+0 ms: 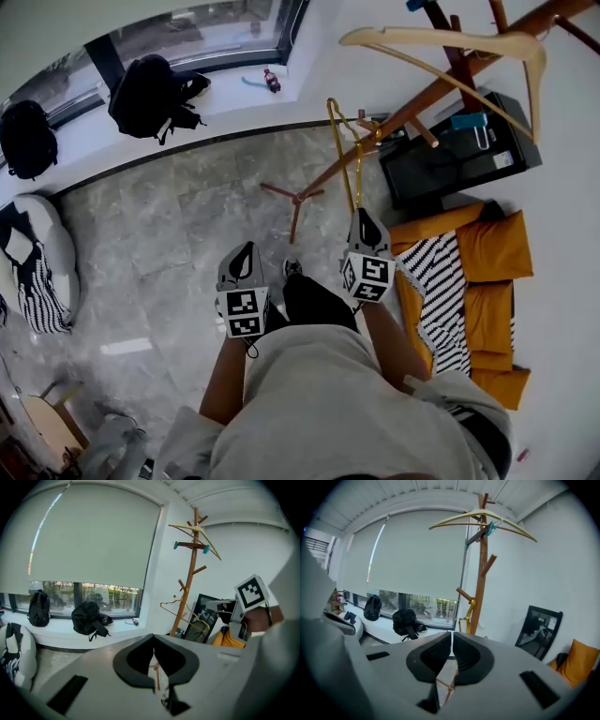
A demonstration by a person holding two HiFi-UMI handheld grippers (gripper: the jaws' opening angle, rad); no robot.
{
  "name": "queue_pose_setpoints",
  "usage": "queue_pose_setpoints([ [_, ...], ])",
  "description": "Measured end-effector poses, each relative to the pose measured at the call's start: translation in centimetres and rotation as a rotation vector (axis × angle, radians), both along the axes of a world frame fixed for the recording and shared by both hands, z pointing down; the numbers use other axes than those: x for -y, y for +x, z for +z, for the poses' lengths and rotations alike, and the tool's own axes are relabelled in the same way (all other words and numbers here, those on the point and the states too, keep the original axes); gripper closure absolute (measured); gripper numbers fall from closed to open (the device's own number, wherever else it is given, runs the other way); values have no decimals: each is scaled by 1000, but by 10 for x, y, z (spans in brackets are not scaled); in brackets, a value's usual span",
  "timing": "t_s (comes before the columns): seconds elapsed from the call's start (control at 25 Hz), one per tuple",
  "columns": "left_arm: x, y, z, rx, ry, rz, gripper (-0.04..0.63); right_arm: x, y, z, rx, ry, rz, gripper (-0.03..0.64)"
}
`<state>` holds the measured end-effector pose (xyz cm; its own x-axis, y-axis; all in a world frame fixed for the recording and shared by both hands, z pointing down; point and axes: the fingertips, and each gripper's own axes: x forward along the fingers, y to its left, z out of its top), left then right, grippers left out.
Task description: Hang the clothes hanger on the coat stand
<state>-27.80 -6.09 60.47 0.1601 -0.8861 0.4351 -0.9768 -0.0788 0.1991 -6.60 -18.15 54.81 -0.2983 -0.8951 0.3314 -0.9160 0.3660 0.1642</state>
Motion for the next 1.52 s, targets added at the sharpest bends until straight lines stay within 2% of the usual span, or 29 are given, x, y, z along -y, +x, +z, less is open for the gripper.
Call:
queue_pose_setpoints([
  [0.16, -2, 4, -8, 2, 20, -14, 584, -13, -45, -7, 37, -28, -168, 612],
  [0.28, -1, 14, -2, 27, -28, -18, 584, -24, -72, -16, 94, -60, -293, 612],
  [0.36, 2, 27, 0, 20, -47, -25, 584, -27, -74, -27, 109, -53, -341, 612],
  [0.48, 10, 49, -19, -38, 10, -27, 584, -32, -62, -38, 95, -20, -373, 612],
  [0.56, 19, 68, -27, -29, 28, -17, 584, -35, -47, -41, 85, -4, -383, 612],
  [0.68, 32, 98, -36, 35, 42, -23, 584, -40, -19, -42, 81, 16, -397, 612],
  [0.88, 51, 149, -57, 44, 87, -47, 584, -35, 33, -57, 115, 62, -402, 612],
  [1.08, 56, 208, -74, 72, 107, -34, 584, -21, 107, -63, 158, 62, -361, 612],
  [1.4, 47, 271, -81, 85, 134, -150, 584, -13, 183, -56, 195, 54, -420, 612],
  [1.52, 34, 286, -86, 124, 134, -171, 584, -11, 206, -51, 204, 49, -407, 612],
])
